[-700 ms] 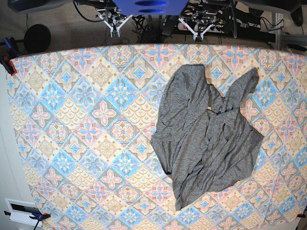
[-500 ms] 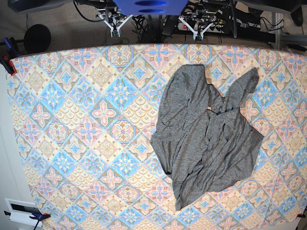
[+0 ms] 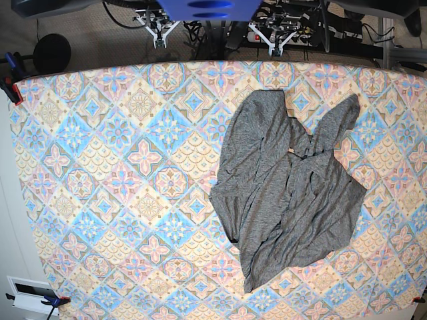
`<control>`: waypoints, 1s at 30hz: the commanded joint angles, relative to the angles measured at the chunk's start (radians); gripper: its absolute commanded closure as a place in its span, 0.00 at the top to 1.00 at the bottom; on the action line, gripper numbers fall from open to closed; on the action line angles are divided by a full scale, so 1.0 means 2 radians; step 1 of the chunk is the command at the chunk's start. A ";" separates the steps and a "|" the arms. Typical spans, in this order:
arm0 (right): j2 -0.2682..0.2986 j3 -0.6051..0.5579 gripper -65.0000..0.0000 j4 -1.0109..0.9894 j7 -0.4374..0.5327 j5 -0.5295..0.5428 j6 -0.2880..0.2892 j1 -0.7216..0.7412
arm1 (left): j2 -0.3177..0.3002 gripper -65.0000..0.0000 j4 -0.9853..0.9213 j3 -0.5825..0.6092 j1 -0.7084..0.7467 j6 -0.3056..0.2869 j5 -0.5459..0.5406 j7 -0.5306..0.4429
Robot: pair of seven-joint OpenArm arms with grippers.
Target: Layout the t-shirt on the table in an organized manner, then fold the t-shirt properly
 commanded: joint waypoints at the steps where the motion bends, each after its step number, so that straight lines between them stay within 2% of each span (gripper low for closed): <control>1: 0.000 0.000 0.03 0.000 0.003 0.001 0.000 -0.002 | -0.001 0.07 0.002 0.000 0.001 0.000 0.000 -0.003; 20: 0.001 0.001 0.03 0.001 0.005 0.001 -0.001 -0.018 | -0.009 0.07 0.017 0.000 0.019 0.000 0.000 -0.004; 23: 0.001 0.000 0.03 0.010 0.005 0.001 -0.001 -0.041 | -0.022 0.06 0.057 0.000 0.044 0.000 -0.002 -0.004; 28: 0.001 0.000 0.03 0.096 0.003 0.001 -0.001 -0.104 | -0.025 0.06 0.123 -0.002 0.095 0.000 -0.004 -0.003; 30: 0.001 0.000 0.03 0.129 0.003 0.001 -0.001 -0.129 | -0.027 0.03 0.150 -0.002 0.118 0.000 -0.004 -0.003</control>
